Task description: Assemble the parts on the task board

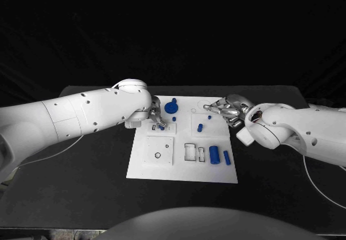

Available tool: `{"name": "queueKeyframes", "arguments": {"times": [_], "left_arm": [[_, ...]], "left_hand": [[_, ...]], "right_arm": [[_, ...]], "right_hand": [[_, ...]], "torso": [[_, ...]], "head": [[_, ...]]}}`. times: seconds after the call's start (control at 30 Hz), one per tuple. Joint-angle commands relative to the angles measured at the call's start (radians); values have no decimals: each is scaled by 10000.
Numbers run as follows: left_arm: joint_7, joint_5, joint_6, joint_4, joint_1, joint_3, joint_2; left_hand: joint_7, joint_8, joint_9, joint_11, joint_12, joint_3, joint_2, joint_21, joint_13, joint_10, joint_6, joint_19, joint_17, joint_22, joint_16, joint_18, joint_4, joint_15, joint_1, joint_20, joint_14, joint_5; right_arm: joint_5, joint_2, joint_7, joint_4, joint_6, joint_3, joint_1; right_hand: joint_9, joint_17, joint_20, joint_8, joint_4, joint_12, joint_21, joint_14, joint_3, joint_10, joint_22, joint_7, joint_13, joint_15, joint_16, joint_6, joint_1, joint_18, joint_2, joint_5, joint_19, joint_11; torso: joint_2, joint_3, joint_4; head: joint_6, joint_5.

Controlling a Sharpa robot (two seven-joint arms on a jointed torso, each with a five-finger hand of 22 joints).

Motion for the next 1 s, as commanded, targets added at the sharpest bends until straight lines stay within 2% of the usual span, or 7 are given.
{"name": "queueKeyframes", "arguments": {"times": [0.03,0.23,0.6,1.0], "left_arm": [[128,45,169,-6,-7,2,48],[100,45,193,-52,-26,2,74],[28,-3,269,-108,-55,2,80],[10,-99,235,-146,-60,1,69]], "left_hand": [[45,-12,6,0,25,53,51,24,2634,1040,7,1053,2628,2635,26,-75,0,-26,75,-18,1022,-38],[91,-139,-10,39,25,118,20,24,2634,1040,-99,1053,2628,2635,26,-75,1,0,48,-6,1022,-85],[96,-162,-12,45,25,145,27,24,2634,1040,-112,1053,2628,2635,26,-75,-3,8,54,-2,1022,-87],[97,-169,-8,49,25,171,36,24,2634,1040,-101,1053,2628,2635,26,-75,-7,12,66,1,1022,-102]], "right_arm": [[-60,17,73,7,31,0,-6],[-57,35,64,-19,52,0,-6],[-49,53,68,-40,60,-1,-9],[-45,54,63,-35,63,-1,-12]], "right_hand": [[10,2634,90,48,26,27,45,1061,-12,1066,2633,349,2619,72,41,-19,38,-67,59,39,1047,82],[13,2634,99,70,32,27,45,1061,-33,1066,2633,362,2619,83,41,-17,58,-67,71,74,1047,95],[13,2634,99,70,32,27,45,1061,-33,1066,2633,362,2619,83,41,-17,58,-67,71,74,1047,95],[13,2634,99,70,32,27,45,1061,-33,1066,2633,362,2619,83,41,-17,58,-67,71,74,1047,95]], "torso": [[-3,6,5],[-13,1,-5],[-5,2,18],[7,-4,-4]], "head": [[0,-11],[-36,-14],[20,-46],[23,-18]]}}
